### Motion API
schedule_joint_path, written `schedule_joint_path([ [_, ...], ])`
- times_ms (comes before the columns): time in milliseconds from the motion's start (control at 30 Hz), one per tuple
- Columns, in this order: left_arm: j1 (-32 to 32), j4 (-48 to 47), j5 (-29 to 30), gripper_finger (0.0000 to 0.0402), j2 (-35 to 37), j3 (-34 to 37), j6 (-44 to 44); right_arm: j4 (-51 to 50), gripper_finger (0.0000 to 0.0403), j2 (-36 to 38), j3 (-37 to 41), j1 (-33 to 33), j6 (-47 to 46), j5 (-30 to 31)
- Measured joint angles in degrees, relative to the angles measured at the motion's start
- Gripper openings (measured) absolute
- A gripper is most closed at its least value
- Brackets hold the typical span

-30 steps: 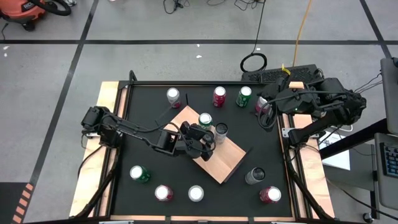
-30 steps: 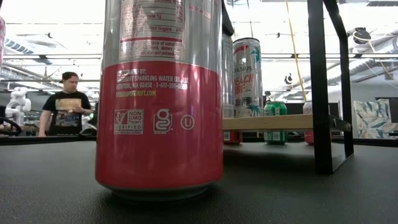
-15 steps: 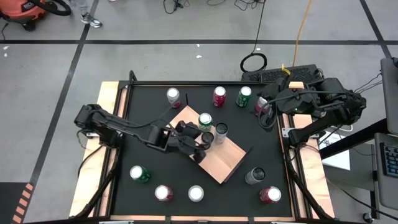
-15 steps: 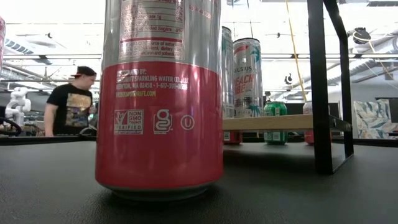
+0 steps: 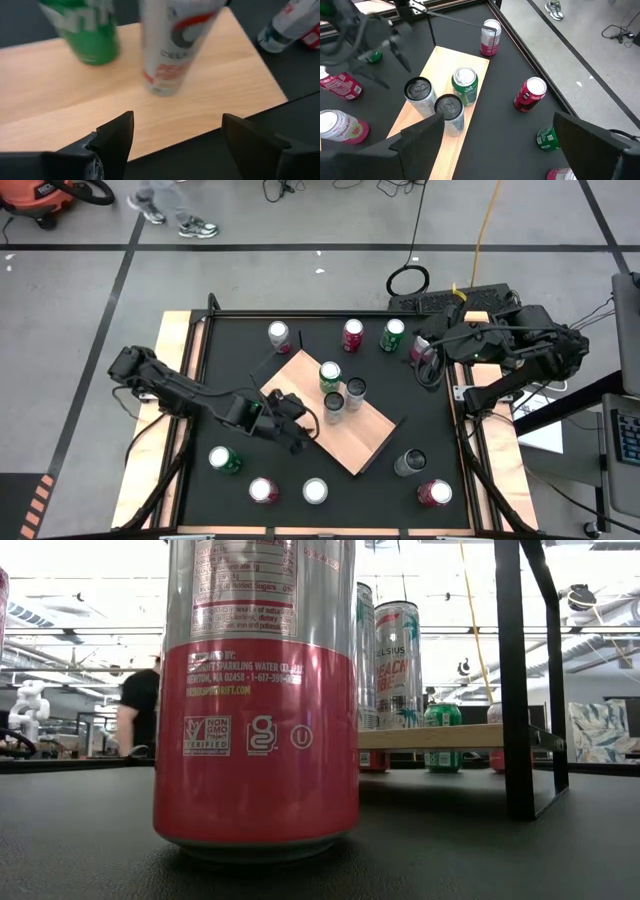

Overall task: Place canned beverage on shelf
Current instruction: Put the left white soda can aligned with the other white soda can

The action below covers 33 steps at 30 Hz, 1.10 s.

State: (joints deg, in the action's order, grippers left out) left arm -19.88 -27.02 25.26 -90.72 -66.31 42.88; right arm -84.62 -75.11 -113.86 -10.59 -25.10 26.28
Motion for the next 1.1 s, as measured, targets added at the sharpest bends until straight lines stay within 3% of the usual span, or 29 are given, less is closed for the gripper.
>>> schedule_joint_path([
  [133, 1.81, 8.53, -0.86, 0.0276, -0.04, 4.85, 0.29, -0.02, 0.0351, 0.0, 0.0, 0.0, 0.39, -2.39],
  [500, 4.42, 12.87, -0.85, 0.0212, -0.89, 6.8, -11.82, -0.04, 0.0351, 0.0, 0.0, 0.0, 0.33, -2.43],
  [600, 4.49, 14.21, -1.07, 0.0199, -1.9, 6.82, -11.73, -0.04, 0.0351, 0.0, 0.0, -0.02, 0.31, -2.21],
  [1100, 5.4, 20.84, -1.9, 0.018, -5.46, 6.82, -11.25, 0.39, 0.0351, 0.0, 0.0, 0.0, -0.13, 0.94],
])
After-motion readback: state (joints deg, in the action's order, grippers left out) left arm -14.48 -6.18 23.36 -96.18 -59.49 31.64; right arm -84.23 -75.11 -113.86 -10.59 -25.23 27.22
